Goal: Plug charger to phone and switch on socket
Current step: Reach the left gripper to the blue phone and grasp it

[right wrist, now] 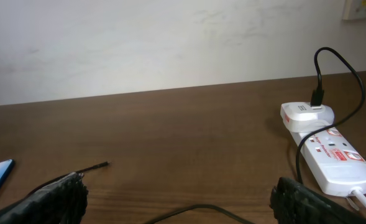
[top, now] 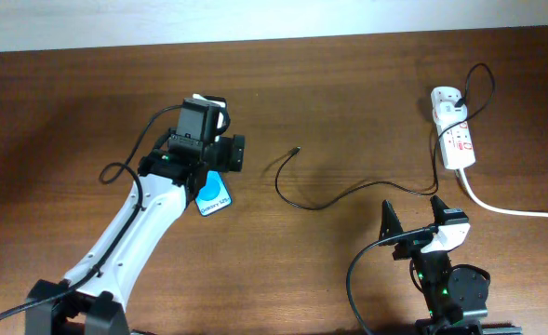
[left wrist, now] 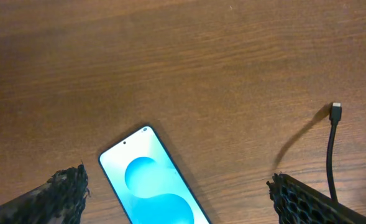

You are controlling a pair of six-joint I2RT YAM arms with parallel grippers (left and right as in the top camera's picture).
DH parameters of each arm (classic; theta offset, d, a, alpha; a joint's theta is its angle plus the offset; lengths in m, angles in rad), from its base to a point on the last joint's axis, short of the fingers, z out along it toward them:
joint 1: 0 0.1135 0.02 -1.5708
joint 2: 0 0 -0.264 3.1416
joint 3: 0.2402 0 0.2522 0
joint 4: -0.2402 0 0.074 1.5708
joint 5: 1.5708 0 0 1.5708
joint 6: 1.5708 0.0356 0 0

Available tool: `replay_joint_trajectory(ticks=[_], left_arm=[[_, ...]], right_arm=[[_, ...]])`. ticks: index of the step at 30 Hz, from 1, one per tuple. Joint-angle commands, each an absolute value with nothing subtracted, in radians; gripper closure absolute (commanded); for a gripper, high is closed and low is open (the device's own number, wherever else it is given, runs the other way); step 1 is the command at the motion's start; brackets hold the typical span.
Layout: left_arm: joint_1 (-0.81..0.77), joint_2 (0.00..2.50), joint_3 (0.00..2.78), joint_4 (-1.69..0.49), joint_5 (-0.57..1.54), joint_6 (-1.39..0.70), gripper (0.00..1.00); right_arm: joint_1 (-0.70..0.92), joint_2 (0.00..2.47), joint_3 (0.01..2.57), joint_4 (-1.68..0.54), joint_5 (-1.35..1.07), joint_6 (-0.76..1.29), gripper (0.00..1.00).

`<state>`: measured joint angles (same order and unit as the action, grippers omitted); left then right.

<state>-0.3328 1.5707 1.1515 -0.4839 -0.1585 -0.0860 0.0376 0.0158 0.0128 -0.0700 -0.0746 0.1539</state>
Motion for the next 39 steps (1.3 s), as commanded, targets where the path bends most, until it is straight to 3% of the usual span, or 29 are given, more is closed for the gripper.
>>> replay_joint_trajectory(ticks=[1,6,12,21,39], left_arm=[[-0.334,1.578,1.171,-0.472,-0.173,-0.100,0.01],[-0.331,1.631,1.170,-0.519,-0.184,-0.442,0.01],[-0.260,1.772,1.208,-0.645,-0.172,-0.599,0.01],[-0.243,1.906,1.237,-0.633,-0.082,-0.622,0.01],[-0.241,2.041,1.237,-0.713,-0.094,-0.670,0.01]], right_arm=[[0.044,0.008,0.006,-0.072,-0.066,0.154,0.01],[0.044,0.008,0.006,-0.072,-0.066,0.154,0.01],[0.044,0.008,0.006,-0.072,-0.066,0.154,0.01],[0.044,0.008,0.006,-0.072,-0.066,0.154,0.01],[0.044,0.008,0.006,-0.072,-0.066,0.154,0.01]])
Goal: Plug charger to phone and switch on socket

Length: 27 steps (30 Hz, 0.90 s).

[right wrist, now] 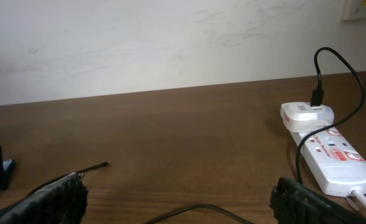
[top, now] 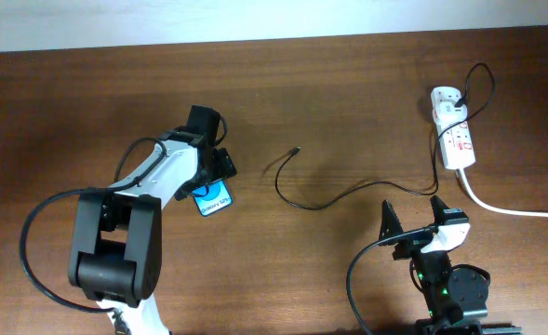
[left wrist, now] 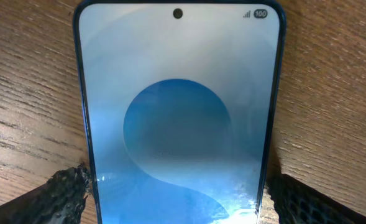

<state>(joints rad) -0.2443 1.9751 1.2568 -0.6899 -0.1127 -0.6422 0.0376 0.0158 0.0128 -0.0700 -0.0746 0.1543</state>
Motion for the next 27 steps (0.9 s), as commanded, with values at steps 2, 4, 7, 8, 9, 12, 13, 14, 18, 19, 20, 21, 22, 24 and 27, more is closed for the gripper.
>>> replay_joint_trajectory(ticks=[2,4,7,8,9,12,13,14,18,19,20,21,22,24,27], left_arm=[[-0.241,2.043,1.237,-0.717,-0.101,-0.670,0.03],[-0.241,2.043,1.237,-0.717,-0.110,-0.670,0.11],[-0.241,2.043,1.237,-0.717,-0.113,-0.670,0.21],[-0.241,2.043,1.237,-0.717,-0.113,-0.670,0.22],[-0.241,2.043,1.237,-0.717,-0.113,-0.670,0.23],[-0.241,2.043,1.237,-0.717,-0.113,-0.670,0.26],[-0.241,2.043,1.237,-0.717,-0.113,-0.670,0.27],[-0.241,2.043,1.237,-0.717,-0.113,-0.670,0.28],[-0.241,2.043,1.237,-0.717,-0.113,-0.670,0.37],[-0.241,2.043,1.237,-0.717,-0.113,-0.670,0.40],[-0.241,2.043,1.237,-0.717,-0.113,-0.670,0.44],[-0.241,2.043,1.241,-0.719,-0.113,-0.670,0.48],[-0.241,2.043,1.248,-0.723,-0.113,-0.669,0.49],[-0.241,2.043,1.278,-0.743,-0.113,-0.665,0.57],[-0.242,2.042,1.352,-0.790,-0.125,-0.658,0.62]], right_arm=[[0.044,0.008,0.006,-0.072,-0.066,0.154,0.01],[0.044,0.008,0.006,-0.072,-0.066,0.154,0.01],[0.044,0.008,0.006,-0.072,-0.066,0.154,0.01],[0.044,0.008,0.006,-0.072,-0.066,0.154,0.01],[0.044,0.008,0.006,-0.072,-0.066,0.154,0.01],[0.044,0.008,0.006,-0.072,-0.066,0.154,0.02],[0.044,0.008,0.006,-0.072,-0.066,0.154,0.01],[0.044,0.008,0.006,-0.072,-0.066,0.154,0.01],[0.044,0.008,0.006,-0.072,-0.066,0.154,0.01],[0.044,0.008,0.006,-0.072,-0.066,0.154,0.01],[0.044,0.008,0.006,-0.072,-0.066,0.154,0.01],[0.044,0.008,0.006,-0.072,-0.066,0.154,0.01],[0.044,0.008,0.006,-0.072,-0.066,0.154,0.02],[0.044,0.008,0.006,-0.072,-0.066,0.154,0.01],[0.044,0.008,0.006,-0.072,-0.066,0.154,0.01]])
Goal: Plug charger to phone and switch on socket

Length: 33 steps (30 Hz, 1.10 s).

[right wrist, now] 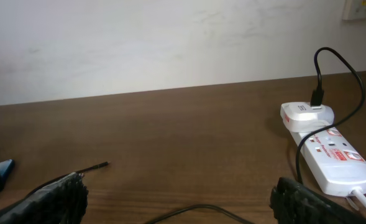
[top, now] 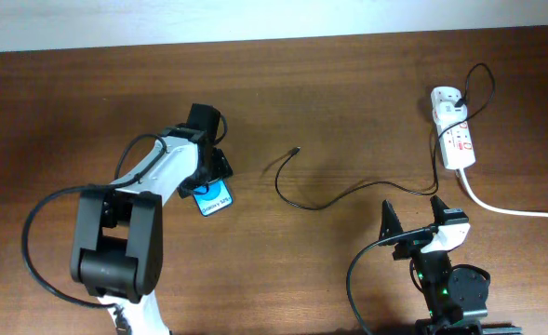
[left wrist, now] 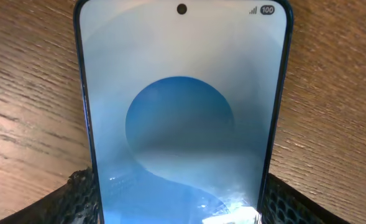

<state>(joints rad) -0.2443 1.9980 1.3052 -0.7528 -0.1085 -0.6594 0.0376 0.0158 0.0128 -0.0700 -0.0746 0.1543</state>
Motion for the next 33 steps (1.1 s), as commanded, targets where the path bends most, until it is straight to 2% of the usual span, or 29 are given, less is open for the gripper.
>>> replay_joint_trajectory(ticks=[1,5,9,12,16,25,31,33], left_arm=[[-0.242,2.042,1.381,-0.808,-0.125,-0.657,0.63],[-0.262,2.042,1.531,-0.896,-0.123,-0.644,0.70],[-0.302,2.042,1.633,-0.942,-0.110,-0.614,0.72],[-0.360,2.042,1.729,-0.960,-0.012,-0.596,0.78],[-0.393,2.042,1.770,-0.960,0.138,-0.593,1.00],[-0.393,2.042,1.770,-1.073,0.279,-0.597,1.00],[-0.392,2.042,1.770,-1.147,0.501,-0.811,1.00],[-0.376,2.042,1.770,-1.104,0.675,-0.873,1.00]], right_arm=[[0.044,0.008,0.006,-0.072,-0.066,0.154,0.01],[0.044,0.008,0.006,-0.072,-0.066,0.154,0.01],[0.044,0.008,0.006,-0.072,-0.066,0.154,0.01],[0.044,0.008,0.006,-0.072,-0.066,0.154,0.01],[0.044,0.008,0.006,-0.072,-0.066,0.154,0.01],[0.044,0.008,0.006,-0.072,-0.066,0.154,0.01],[0.044,0.008,0.006,-0.072,-0.066,0.154,0.01],[0.044,0.008,0.006,-0.072,-0.066,0.154,0.01]])
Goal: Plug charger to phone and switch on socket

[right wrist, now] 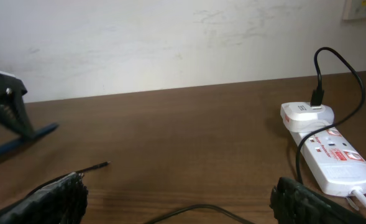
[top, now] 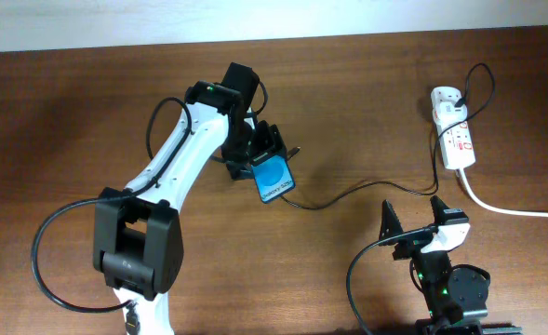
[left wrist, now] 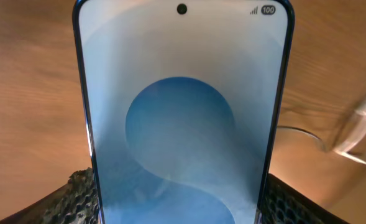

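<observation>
My left gripper (top: 266,167) is shut on the phone (top: 274,180), whose lit blue and white screen fills the left wrist view (left wrist: 181,118). The fingers (left wrist: 78,200) press its two long edges. The phone hangs tilted above the table, just left of the black charger cable's free tip (top: 297,149). The right wrist view shows the phone edge-on (right wrist: 21,140), with the cable tip (right wrist: 100,165) lying on the wood. The cable (top: 348,194) runs right to the white power strip (top: 458,140). My right gripper (top: 413,216) stands open and empty at the table's front right.
The wooden table (top: 69,112) has a pale wall behind its far edge. A white lead (top: 511,210) leaves the power strip toward the right edge. The charger's adapter (right wrist: 307,113) sits in the strip's far socket.
My left gripper, then shut on the phone lying at the table's left centre, now holds it off the table further right, beside the cable's tip. The right arm has not moved.
My left gripper first hung open above the phone lying on the table. Then it was low with its fingers either side of the phone, and then shut on it. Now the phone is raised and further right, near the cable tip. The right gripper stayed open throughout.
</observation>
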You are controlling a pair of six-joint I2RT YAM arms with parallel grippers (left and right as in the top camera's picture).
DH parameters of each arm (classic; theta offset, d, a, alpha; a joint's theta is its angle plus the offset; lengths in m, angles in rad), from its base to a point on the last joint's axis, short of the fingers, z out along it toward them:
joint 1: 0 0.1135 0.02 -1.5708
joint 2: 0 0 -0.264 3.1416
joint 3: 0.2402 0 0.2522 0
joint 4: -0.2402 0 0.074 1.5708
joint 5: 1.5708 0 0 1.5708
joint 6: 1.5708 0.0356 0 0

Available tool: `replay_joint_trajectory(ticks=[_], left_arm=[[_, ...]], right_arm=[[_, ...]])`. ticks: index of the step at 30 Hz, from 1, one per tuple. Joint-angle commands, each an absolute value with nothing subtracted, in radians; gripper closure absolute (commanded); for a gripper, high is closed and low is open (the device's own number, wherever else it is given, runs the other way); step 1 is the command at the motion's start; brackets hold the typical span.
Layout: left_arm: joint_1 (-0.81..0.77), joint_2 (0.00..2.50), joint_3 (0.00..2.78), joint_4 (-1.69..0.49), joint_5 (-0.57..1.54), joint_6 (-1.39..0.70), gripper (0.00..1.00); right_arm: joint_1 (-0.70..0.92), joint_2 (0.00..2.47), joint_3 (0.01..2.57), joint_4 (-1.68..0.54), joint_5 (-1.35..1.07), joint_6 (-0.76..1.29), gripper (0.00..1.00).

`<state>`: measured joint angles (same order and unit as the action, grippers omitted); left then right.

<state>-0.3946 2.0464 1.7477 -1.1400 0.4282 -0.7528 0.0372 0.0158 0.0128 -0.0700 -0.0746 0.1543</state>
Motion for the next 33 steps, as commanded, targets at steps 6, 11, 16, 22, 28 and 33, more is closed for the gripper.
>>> replay_joint_trajectory(ticks=[6,11,16,22,28,33], left_arm=[[-0.277,2.045,1.770,-1.042,0.783,-0.999,1.00],[-0.155,2.049,1.770,-1.095,0.928,-0.931,1.00],[-0.147,2.049,1.770,-1.186,0.929,-0.789,1.00],[-0.147,2.049,1.770,-1.205,0.933,-0.768,1.00],[-0.148,2.049,1.770,-1.179,0.799,-0.874,1.00],[-0.192,2.049,1.770,-1.093,0.622,-1.004,1.00]], right_arm=[[0.044,0.008,0.006,-0.072,-0.066,0.154,0.01],[0.044,0.008,0.006,-0.072,-0.065,0.153,0.01],[0.044,0.008,0.006,-0.079,0.015,0.154,0.01],[0.046,0.008,0.006,-0.063,-0.207,0.554,0.01],[0.046,0.008,0.006,-0.017,-0.440,0.907,0.01],[0.046,0.015,0.010,0.142,-0.599,0.885,0.02]])
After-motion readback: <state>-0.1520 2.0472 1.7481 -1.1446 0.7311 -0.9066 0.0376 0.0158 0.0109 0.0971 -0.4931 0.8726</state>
